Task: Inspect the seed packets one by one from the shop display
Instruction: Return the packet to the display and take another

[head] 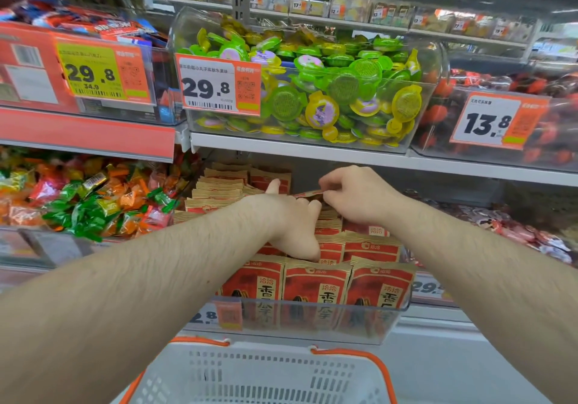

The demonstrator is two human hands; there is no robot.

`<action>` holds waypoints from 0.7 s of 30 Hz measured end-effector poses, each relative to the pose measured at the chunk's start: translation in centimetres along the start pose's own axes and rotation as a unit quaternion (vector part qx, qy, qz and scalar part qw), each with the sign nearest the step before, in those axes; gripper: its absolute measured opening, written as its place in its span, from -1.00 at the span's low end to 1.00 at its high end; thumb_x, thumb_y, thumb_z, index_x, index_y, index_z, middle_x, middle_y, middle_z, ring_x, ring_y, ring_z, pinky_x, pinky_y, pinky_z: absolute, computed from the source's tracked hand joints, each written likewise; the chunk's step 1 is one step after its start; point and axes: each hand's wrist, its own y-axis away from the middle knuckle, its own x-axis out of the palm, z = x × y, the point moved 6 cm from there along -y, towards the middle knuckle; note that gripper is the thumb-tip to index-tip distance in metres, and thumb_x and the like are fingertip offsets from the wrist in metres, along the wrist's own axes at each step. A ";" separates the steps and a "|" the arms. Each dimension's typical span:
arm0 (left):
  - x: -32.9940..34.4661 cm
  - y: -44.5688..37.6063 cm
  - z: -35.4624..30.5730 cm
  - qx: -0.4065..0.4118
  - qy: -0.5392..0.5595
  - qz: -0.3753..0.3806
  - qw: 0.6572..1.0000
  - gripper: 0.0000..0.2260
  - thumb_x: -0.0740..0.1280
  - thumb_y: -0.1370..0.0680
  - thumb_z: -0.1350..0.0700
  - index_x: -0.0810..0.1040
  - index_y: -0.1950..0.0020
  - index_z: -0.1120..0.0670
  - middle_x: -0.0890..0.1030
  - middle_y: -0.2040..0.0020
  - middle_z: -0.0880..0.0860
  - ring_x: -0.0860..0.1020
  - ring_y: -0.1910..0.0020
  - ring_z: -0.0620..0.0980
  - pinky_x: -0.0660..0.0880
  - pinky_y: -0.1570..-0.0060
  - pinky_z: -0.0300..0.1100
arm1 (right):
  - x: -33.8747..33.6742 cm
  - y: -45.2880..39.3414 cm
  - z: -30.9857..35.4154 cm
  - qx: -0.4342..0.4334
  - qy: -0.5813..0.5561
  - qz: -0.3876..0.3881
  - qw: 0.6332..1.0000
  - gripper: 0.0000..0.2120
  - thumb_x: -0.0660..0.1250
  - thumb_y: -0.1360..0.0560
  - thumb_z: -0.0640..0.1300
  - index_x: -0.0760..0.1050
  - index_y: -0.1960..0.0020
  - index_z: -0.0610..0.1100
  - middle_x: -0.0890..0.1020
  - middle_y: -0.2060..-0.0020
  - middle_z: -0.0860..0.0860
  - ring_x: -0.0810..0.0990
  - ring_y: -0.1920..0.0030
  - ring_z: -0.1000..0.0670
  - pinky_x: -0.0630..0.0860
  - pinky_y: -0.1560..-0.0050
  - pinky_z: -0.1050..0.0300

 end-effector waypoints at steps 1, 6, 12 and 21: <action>0.1 0.1 0.0 -0.001 0.009 -0.002 1.000 -0.28 0.28 -0.53 -0.20 0.09 -0.57 0.08 0.35 -0.48 0.11 0.28 -0.49 0.15 -0.17 -0.51 0.31 | -0.2 0.6 0.2 -0.003 -0.004 -0.009 1.000 -0.63 0.23 -0.52 -0.24 0.58 -0.28 -0.06 0.65 -0.17 0.00 0.58 0.04 -0.05 0.45 -0.03 0.21; -0.1 0.7 0.0 -0.008 0.036 0.003 0.999 -0.19 0.27 -0.53 -0.24 -0.04 -0.62 0.05 0.20 -0.57 0.12 0.17 -0.55 0.16 -0.12 -0.53 0.25 | -2.9 3.1 -0.7 0.043 -0.081 -0.195 0.977 -0.72 0.29 -0.47 -0.29 0.68 -0.03 -0.04 0.70 0.06 0.06 0.62 -0.03 0.03 0.44 -0.07 0.28; -0.3 0.3 0.3 -0.019 0.050 -0.036 0.998 -0.14 0.30 -0.46 -0.33 0.03 -0.61 0.02 0.27 -0.54 0.08 0.25 -0.51 0.15 -0.05 -0.50 0.28 | -5.2 5.9 -1.1 0.048 -0.173 -0.344 0.922 -0.85 0.37 -0.47 -0.28 0.64 0.14 -0.06 0.62 0.30 0.07 0.61 0.18 -0.01 0.50 0.05 0.14; -0.4 -0.1 1.0 -0.039 0.082 -0.066 0.994 -0.14 0.27 -0.43 -0.41 0.12 -0.59 0.00 0.27 -0.56 0.05 0.21 -0.53 0.11 -0.12 -0.50 0.30 | -5.6 7.4 -1.1 0.042 -0.226 -0.396 0.889 -0.83 0.30 -0.52 -0.29 0.45 0.13 -0.04 0.61 0.18 -0.03 0.57 0.12 -0.06 0.46 0.09 0.13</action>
